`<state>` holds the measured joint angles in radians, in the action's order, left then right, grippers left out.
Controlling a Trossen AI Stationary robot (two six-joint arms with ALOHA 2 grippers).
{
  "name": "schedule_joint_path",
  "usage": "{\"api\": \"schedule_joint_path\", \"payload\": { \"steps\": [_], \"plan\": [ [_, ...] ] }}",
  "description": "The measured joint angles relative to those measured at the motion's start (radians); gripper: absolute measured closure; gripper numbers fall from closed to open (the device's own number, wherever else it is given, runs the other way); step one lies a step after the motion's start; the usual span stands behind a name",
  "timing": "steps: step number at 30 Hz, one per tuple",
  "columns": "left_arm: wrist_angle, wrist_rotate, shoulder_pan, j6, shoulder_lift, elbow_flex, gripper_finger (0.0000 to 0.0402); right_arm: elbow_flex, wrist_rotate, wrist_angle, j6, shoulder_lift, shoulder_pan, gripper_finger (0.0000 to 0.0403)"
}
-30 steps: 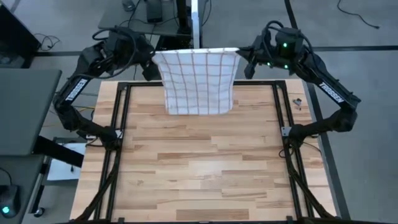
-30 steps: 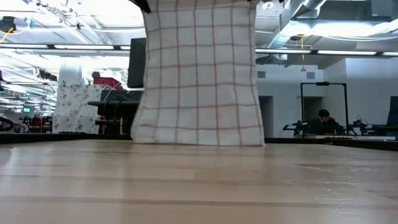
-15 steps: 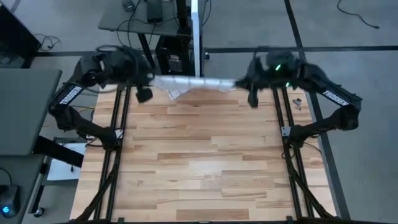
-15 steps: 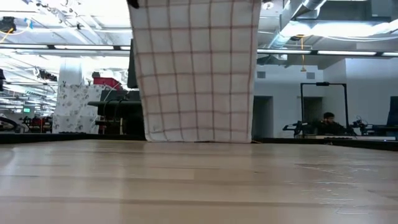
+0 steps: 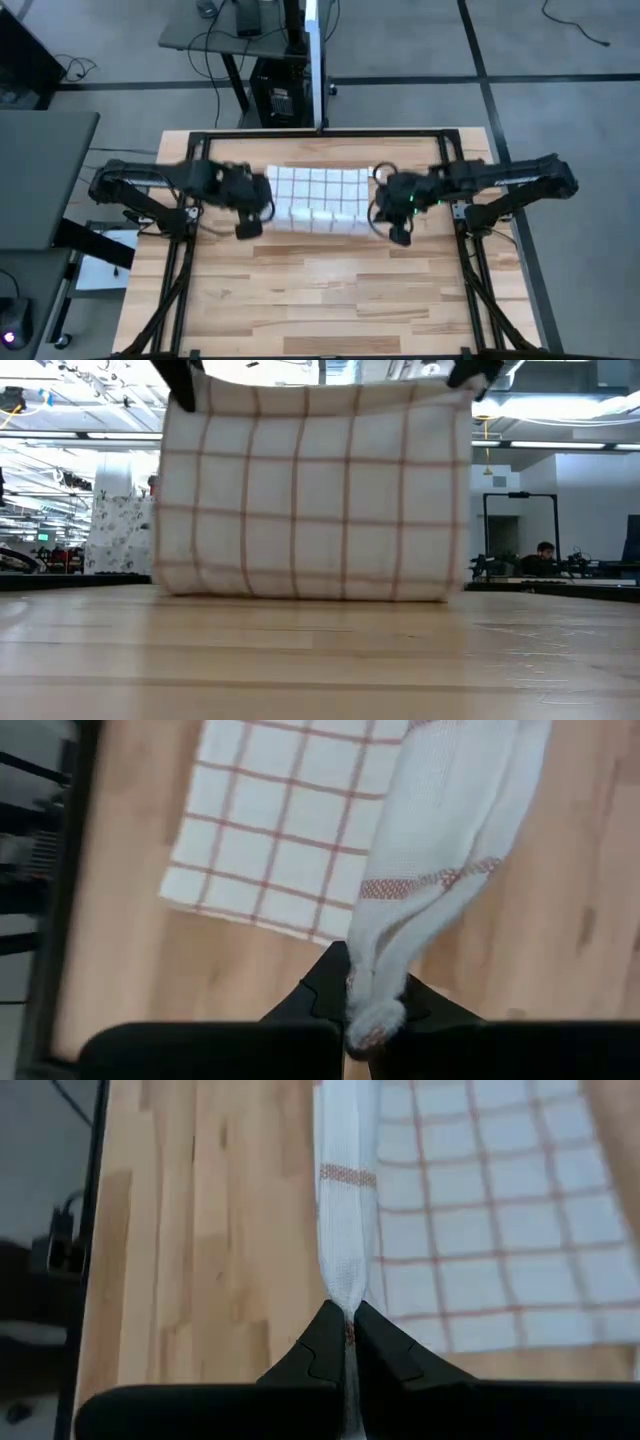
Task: Roll towel
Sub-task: Prepare the white towel
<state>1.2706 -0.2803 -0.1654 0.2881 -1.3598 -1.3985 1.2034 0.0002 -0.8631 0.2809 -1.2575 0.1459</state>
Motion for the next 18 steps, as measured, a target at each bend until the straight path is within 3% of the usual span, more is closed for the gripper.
{"api": "schedule_joint_path", "payload": {
  "steps": [9, 13, 18],
  "plan": [
    [-0.216, 0.061, -0.124, 0.121, -0.001, 0.198, 0.0401, -0.164, 0.003, 0.137, 0.329, -0.001, 0.139, 0.039],
    [-0.23, 0.119, -0.149, 0.117, -0.001, 0.21, 0.0381, -0.196, -0.046, 0.222, 0.48, -0.006, 0.182, 0.0352],
    [-0.225, 0.233, -0.154, 0.115, -0.002, 0.202, 0.0321, -0.207, -0.114, 0.307, 0.567, -0.006, 0.221, 0.0288]
  ]
}}
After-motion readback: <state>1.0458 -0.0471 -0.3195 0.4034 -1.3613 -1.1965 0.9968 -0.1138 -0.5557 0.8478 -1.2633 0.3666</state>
